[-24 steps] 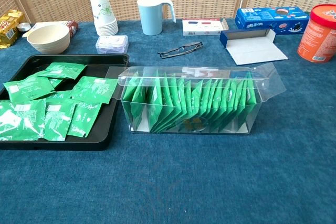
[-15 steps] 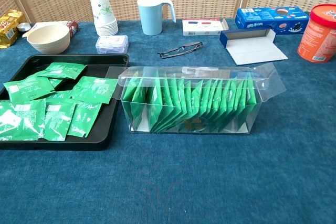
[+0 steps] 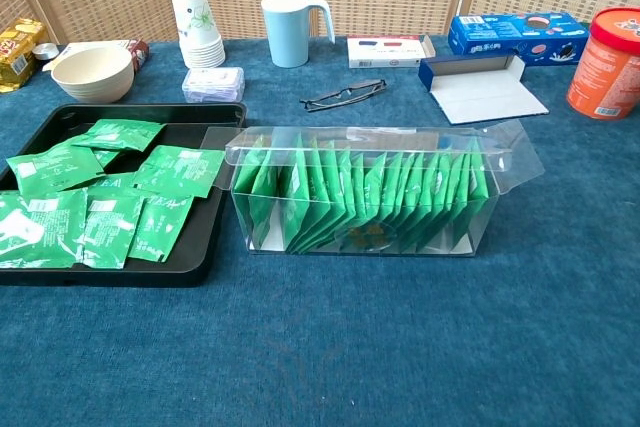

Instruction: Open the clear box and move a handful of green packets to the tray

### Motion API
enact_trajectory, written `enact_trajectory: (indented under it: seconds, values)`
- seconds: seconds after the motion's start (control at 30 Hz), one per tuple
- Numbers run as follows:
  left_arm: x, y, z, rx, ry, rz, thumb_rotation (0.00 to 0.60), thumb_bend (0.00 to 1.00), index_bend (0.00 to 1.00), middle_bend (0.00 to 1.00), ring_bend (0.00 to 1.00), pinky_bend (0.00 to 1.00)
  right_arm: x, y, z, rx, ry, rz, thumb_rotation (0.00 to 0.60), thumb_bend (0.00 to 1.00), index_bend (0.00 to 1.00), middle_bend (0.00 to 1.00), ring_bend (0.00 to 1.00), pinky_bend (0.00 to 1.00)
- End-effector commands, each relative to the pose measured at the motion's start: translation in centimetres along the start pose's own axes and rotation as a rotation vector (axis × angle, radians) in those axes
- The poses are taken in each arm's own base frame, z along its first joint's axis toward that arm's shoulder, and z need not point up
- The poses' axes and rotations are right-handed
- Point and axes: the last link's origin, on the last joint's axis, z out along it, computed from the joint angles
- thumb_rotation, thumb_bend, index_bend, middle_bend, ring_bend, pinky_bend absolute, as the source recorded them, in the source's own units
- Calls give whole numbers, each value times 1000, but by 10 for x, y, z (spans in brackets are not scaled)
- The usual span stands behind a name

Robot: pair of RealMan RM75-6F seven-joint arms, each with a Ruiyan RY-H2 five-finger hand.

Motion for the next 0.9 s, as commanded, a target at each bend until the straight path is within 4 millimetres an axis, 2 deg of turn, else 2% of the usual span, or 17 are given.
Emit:
enact_trajectory:
  seconds: [0.03,0.17,0.43,0.67,0.9]
  values:
    - [5,22,26,-126,-28,20,600,187,105,94,4,229,-2,1,-3,-11,-4,9,600,347,0,21,0,48]
    - [4,46,53,-217,-69,4,600,186,98,94,4,230,-4,4,-7,-28,-5,14,600,346,0,21,0,48]
    - [-5,116,108,-439,-179,21,600,178,77,94,4,229,-1,6,-9,-43,5,9,600,347,0,21,0,48]
    - [-25,168,135,-537,-251,15,600,170,64,90,2,229,-2,10,-10,-62,0,9,600,347,0,21,0,48]
    - [-44,203,150,-570,-238,62,600,170,64,89,0,229,-1,13,-10,-68,3,13,600,347,0,21,0,48]
